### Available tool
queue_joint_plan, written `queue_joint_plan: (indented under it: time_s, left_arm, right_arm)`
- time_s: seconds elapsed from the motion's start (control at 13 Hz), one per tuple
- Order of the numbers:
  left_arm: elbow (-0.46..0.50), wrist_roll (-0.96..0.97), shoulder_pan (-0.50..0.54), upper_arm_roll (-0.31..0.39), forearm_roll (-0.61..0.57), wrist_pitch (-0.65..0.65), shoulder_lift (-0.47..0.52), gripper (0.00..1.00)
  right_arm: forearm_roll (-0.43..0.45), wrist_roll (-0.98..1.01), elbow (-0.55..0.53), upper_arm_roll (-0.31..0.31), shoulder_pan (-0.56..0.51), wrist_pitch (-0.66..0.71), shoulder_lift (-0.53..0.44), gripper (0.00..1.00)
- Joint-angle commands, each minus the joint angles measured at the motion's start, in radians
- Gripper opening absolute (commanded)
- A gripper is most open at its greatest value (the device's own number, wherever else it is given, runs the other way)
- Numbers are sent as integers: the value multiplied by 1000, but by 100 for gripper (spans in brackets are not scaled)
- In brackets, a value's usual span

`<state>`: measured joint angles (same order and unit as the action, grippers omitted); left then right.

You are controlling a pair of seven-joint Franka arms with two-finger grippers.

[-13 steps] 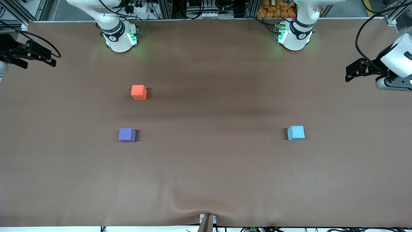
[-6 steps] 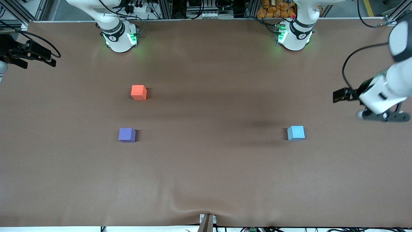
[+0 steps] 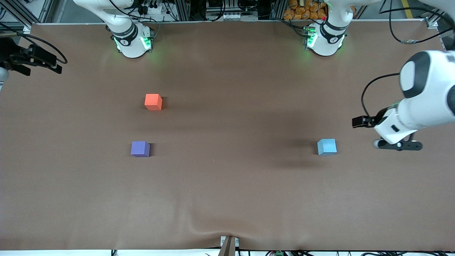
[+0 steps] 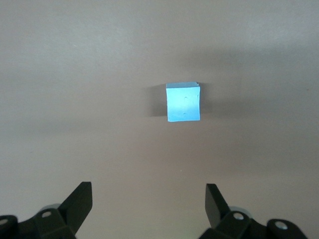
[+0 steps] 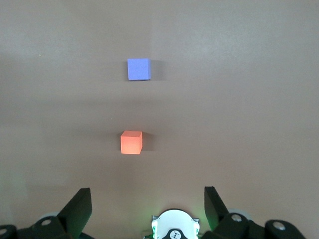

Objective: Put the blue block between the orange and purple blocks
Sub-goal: 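Reach the left gripper down to the light blue cube and grasp it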

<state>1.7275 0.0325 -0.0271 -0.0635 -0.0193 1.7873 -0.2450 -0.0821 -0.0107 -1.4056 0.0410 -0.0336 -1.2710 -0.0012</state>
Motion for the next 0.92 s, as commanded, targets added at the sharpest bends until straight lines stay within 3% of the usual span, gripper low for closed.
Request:
queue_joint_plan:
  time_s: [0.0,0.31,0.85]
  left_arm:
    - [138,73,-19,-13,5,122,30,100]
    - [262,139,-53,-21,10,260,18,100]
    - [265,185,-57,-21,13,299,-60,100]
  right_arm:
    - [-18,11,13,11,-20,10,4,100]
    - [-19,11,13,11,-20,10,4,100]
    - [-19,11,11,11,-22,12,4,100]
